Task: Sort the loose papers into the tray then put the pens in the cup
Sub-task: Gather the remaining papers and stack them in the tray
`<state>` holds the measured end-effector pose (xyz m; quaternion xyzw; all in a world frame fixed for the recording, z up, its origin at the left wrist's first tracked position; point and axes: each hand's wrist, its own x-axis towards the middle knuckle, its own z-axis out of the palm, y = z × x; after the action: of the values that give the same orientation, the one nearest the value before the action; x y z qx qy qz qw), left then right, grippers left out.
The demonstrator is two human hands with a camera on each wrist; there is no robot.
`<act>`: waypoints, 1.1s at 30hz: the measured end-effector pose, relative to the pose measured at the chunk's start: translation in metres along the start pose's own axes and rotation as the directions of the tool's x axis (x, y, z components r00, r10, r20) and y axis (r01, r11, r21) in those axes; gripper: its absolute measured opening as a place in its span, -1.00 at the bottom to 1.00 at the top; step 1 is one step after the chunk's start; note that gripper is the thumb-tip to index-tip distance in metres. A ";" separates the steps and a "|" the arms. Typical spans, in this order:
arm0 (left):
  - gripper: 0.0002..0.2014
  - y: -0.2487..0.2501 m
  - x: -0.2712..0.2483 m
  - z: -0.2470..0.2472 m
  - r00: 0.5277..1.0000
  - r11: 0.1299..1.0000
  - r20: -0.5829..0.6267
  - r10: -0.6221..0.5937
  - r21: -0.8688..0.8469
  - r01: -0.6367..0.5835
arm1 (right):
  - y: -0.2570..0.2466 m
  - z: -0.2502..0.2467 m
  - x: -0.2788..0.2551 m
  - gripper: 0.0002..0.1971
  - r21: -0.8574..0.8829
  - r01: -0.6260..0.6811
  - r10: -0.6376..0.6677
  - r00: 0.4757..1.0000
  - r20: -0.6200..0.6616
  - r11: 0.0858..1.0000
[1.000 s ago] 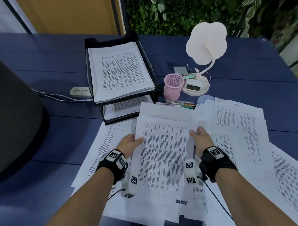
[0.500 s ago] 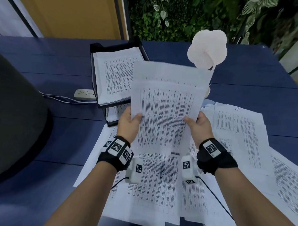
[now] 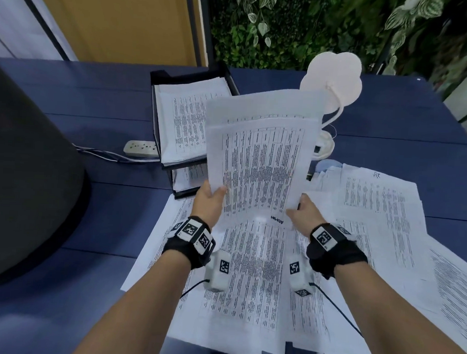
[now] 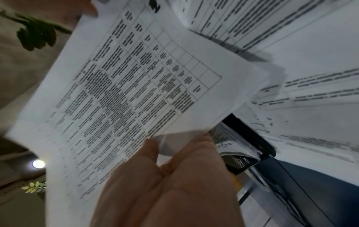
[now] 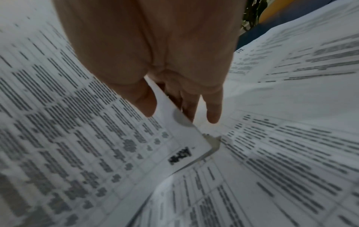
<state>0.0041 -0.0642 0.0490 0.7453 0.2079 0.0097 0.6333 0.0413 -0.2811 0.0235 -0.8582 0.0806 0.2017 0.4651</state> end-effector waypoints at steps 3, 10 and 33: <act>-0.48 0.008 0.001 -0.007 0.999 0.996 -0.041 -0.033 -0.087 0.030 | 0.002 0.000 0.001 -0.70 -0.005 0.002 -0.002 1.000 0.025 1.000; -0.58 0.025 0.021 -0.032 0.982 0.990 -0.185 0.041 -0.122 -0.065 | -0.029 0.007 0.005 -0.79 0.238 0.123 -0.115 0.992 -0.049 0.963; -0.59 0.041 0.085 -0.110 0.911 0.352 -0.087 0.403 0.933 -0.066 | -0.158 0.051 0.086 -0.84 0.278 0.253 -0.205 0.960 -0.192 0.927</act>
<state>0.0638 0.0617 0.0878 0.9794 0.1620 0.0993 0.0685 0.1573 -0.1471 0.0835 -0.7945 0.0460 0.0622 0.6024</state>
